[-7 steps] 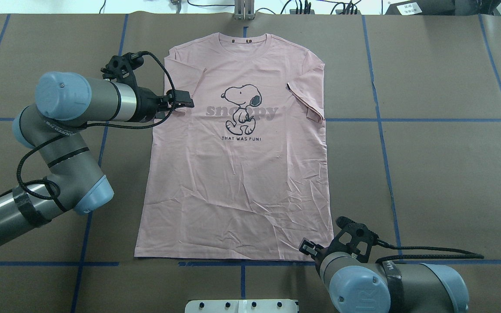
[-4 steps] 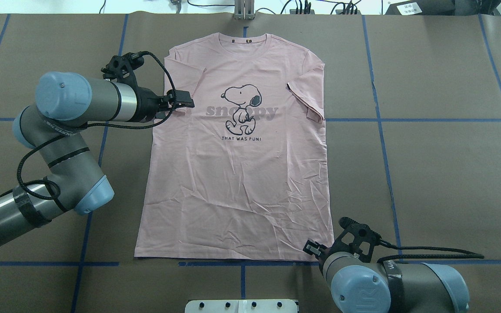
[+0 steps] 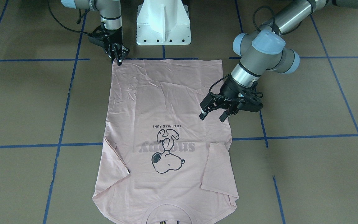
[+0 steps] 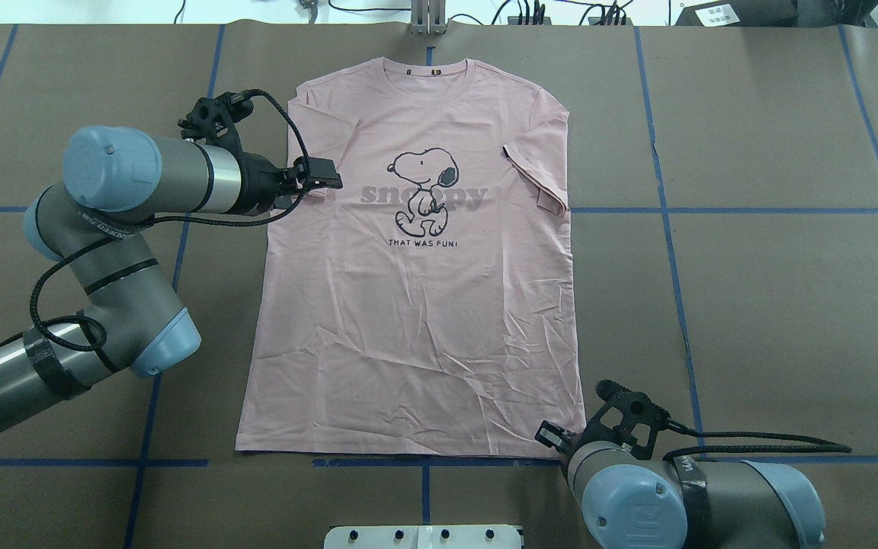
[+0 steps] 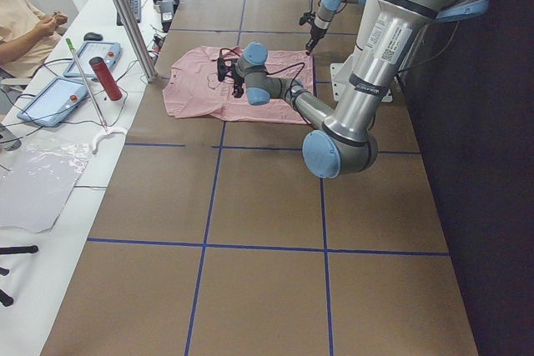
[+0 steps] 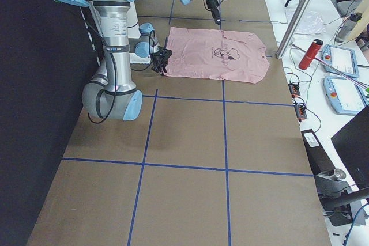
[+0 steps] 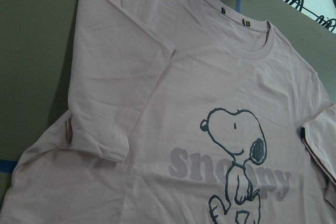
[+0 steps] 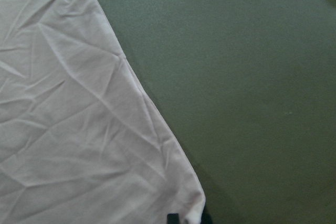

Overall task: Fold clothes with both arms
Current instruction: 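Move the left gripper down to the other near hem corner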

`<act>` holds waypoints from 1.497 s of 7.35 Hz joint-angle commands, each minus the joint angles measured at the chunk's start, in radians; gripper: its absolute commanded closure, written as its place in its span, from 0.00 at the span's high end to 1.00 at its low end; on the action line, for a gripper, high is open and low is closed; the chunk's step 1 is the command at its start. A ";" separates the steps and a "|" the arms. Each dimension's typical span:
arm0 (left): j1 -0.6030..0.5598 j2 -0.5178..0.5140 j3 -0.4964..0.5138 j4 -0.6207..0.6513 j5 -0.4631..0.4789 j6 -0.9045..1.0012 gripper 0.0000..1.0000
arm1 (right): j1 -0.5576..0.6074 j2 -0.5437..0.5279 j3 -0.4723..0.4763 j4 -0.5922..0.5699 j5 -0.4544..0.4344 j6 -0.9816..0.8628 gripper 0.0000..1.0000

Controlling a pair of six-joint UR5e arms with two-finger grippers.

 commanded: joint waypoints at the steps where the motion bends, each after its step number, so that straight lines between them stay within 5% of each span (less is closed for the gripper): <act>1: 0.028 0.004 -0.031 0.007 0.002 -0.075 1.00 | 0.000 0.001 0.020 0.000 0.001 -0.001 0.00; 4: 0.171 0.329 -0.327 0.024 0.027 -0.189 1.00 | 0.009 0.004 0.057 0.001 0.030 -0.004 0.00; 8: 0.392 0.443 -0.429 0.218 0.144 -0.377 0.99 | 0.043 0.010 0.054 0.003 0.103 -0.011 0.00; 11: 0.427 0.443 -0.424 0.293 0.151 -0.380 0.87 | 0.043 0.010 0.052 0.003 0.098 -0.011 0.00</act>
